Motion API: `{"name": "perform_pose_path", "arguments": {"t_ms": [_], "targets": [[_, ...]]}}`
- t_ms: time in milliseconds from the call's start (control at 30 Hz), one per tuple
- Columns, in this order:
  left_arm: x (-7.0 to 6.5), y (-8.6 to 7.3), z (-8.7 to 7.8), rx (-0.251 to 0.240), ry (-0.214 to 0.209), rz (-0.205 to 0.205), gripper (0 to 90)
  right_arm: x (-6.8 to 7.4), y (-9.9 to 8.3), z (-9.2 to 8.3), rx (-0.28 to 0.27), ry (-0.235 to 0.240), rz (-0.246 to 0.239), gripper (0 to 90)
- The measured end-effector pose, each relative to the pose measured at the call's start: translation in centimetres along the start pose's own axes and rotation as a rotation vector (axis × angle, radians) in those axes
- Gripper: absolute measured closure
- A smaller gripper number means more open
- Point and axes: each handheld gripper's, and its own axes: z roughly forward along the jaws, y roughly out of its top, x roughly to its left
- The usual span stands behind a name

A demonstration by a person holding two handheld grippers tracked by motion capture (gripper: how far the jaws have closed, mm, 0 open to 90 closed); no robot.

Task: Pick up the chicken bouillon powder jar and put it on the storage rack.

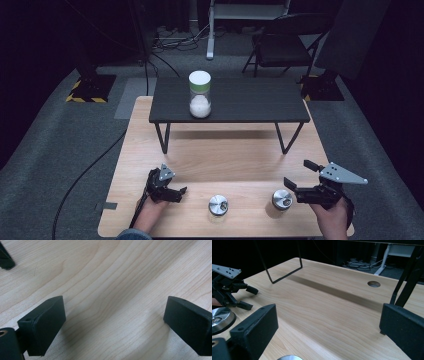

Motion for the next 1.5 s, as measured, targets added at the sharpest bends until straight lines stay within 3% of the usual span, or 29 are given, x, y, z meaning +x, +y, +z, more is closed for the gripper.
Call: {"name": "perform_pose_path", "arguments": {"t_ms": [600,1500], "targets": [[0.0,0.0,0.0,0.001,-0.001,0.002,3.5,2.3,0.1,1.0,-0.050,0.093,-0.035,1.3],[0.0,0.0,0.0,0.001,-0.001,0.001,3.5,5.2,0.7,3.5,-0.028,0.191,-0.070,1.3]]}}
